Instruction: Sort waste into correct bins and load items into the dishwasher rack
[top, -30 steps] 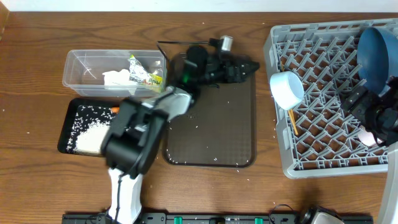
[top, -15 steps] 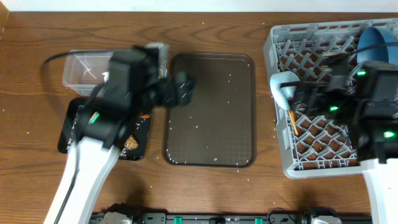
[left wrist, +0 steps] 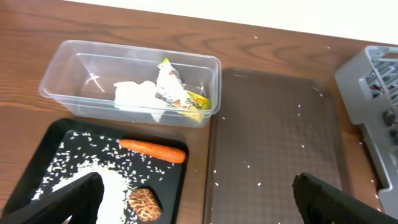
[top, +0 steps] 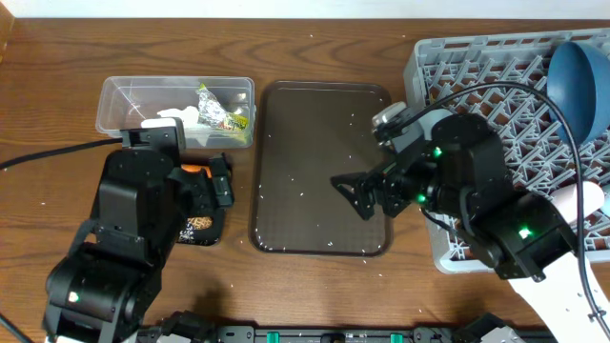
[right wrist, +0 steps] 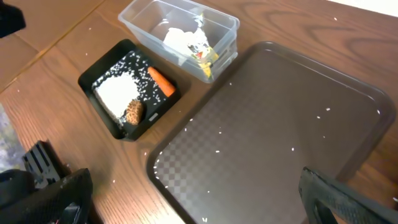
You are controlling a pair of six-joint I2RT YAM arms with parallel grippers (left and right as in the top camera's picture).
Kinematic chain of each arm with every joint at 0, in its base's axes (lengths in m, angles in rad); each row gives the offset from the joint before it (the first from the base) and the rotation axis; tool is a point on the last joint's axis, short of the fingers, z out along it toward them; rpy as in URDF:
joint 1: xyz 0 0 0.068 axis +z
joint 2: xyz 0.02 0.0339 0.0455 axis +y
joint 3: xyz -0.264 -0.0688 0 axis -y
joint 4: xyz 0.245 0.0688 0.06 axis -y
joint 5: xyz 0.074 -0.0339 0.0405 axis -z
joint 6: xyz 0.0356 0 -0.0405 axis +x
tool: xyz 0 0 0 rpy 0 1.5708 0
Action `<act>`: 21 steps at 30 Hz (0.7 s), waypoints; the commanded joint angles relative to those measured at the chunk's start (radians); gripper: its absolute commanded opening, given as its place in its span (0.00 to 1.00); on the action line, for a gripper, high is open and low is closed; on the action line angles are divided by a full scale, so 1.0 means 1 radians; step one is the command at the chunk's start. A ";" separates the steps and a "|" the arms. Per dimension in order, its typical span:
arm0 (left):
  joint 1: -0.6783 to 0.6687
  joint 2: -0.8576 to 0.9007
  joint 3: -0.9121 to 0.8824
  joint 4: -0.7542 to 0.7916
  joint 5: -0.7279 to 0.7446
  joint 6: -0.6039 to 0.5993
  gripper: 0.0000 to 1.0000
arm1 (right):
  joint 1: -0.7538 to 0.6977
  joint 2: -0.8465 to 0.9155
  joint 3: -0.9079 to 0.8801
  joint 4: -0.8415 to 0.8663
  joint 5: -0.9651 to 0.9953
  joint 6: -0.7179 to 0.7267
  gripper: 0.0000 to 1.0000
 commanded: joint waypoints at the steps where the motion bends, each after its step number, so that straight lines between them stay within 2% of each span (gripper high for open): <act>1: 0.002 0.003 0.002 -0.005 -0.035 0.013 0.98 | 0.011 -0.006 0.005 0.002 0.033 -0.005 0.99; 10: 0.002 0.016 0.002 -0.006 -0.035 0.013 0.98 | -0.011 -0.031 0.015 -0.101 0.068 -0.006 0.99; 16: 0.002 0.016 0.002 -0.006 -0.035 0.013 0.98 | -0.049 -0.230 0.035 -0.106 0.109 -0.132 0.99; 21: 0.002 0.016 0.002 -0.006 -0.035 0.013 0.98 | -0.065 -0.384 0.010 -0.111 0.319 -0.204 0.99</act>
